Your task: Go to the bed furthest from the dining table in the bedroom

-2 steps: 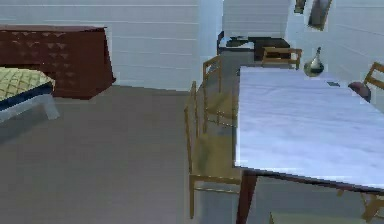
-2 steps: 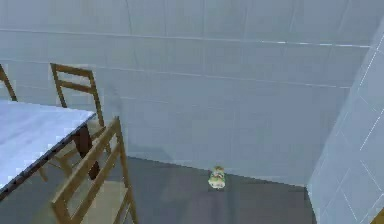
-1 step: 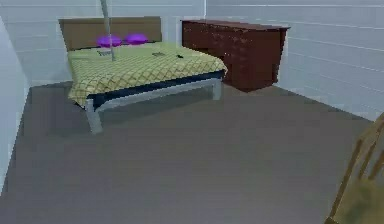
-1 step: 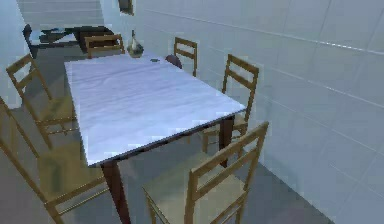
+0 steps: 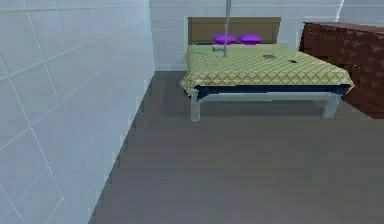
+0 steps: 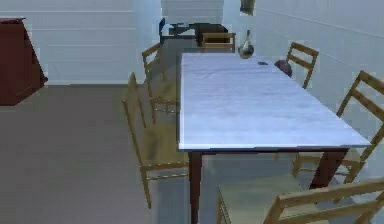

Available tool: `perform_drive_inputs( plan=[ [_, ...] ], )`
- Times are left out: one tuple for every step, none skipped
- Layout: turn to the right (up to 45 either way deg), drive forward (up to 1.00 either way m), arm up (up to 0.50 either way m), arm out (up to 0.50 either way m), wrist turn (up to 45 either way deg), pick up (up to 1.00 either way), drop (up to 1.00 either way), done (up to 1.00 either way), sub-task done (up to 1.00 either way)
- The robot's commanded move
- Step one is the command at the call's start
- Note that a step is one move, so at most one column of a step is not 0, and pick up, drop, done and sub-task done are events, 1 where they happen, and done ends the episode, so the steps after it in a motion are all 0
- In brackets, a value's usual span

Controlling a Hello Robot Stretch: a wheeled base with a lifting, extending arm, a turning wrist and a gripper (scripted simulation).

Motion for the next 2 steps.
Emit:
perform_drive_inputs(
  plan=[
    [0.0, 1.00, 0.00, 0.00, 0.0, 0.00, 0.00, 0.00, 0.00],
    [-3.0, 0.00, 0.00, 0.00, 0.0, 0.00, 0.00, 0.00, 0.00]
  ],
)
